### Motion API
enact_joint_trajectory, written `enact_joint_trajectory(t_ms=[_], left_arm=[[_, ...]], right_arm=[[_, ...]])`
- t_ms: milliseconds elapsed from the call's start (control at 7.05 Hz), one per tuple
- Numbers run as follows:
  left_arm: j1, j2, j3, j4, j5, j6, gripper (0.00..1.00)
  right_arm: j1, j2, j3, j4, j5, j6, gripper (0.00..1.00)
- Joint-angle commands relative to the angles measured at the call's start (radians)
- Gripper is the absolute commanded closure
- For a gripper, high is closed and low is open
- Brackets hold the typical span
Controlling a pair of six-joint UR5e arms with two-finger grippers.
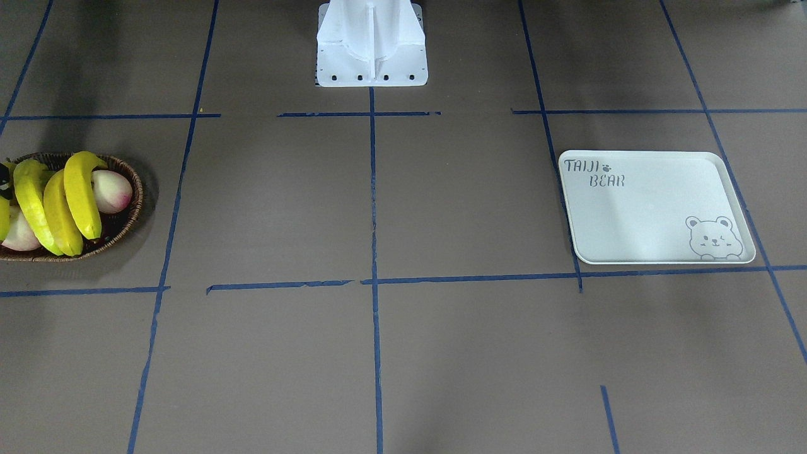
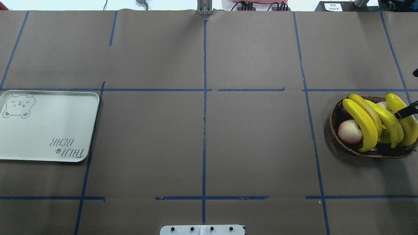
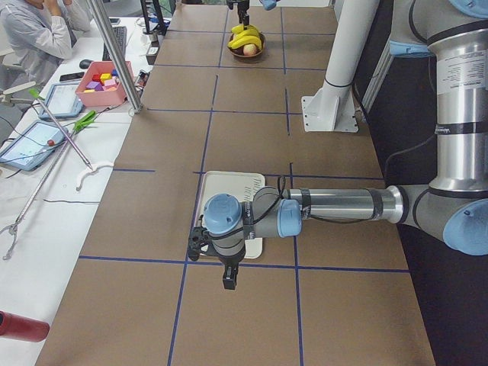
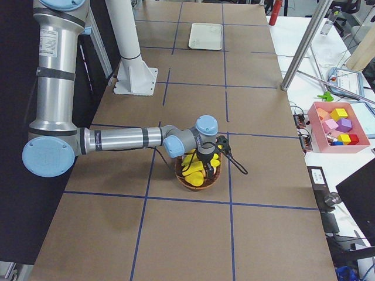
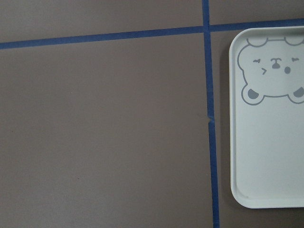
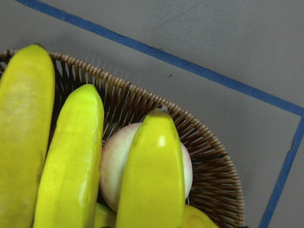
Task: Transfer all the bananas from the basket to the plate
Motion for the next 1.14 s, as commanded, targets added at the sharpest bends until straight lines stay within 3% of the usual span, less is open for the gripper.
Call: enact_joint_trajectory(t_ms=[0,142,284,426,710,993], left_arm=[[0.001,0.0,0.001,0.0,0.0,0.0,0.0],[0.001,0.0,0.001,0.0,0.0,0.001,0.0],[0.001,0.0,0.001,0.0,0.0,0.0,0.0],[-0.001,0.0,0.001,0.0,0.0,0.0,0.0],[0.001,0.0,0.001,0.0,-0.002,0.001,0.0],[0.002,-0.002,0.001,0.0,0.0,0.001,0.0]], right_arm=[[-0.014,0.0,-0.014,-0.001,0.001,0.001,0.13],[-0.014,-0.001,-0.014,-0.001,0.001,0.001,0.34],[-0.014,-0.004,-0.012,0.0,0.003,0.0,0.76],[-0.013,-0.009,-0.01,0.0,0.004,0.001,0.97],[0.007,-0.009,-0.004,0.0,0.016,0.003,1.0],[0.102,-0.008,0.017,-0.015,0.021,-0.029,1.0]])
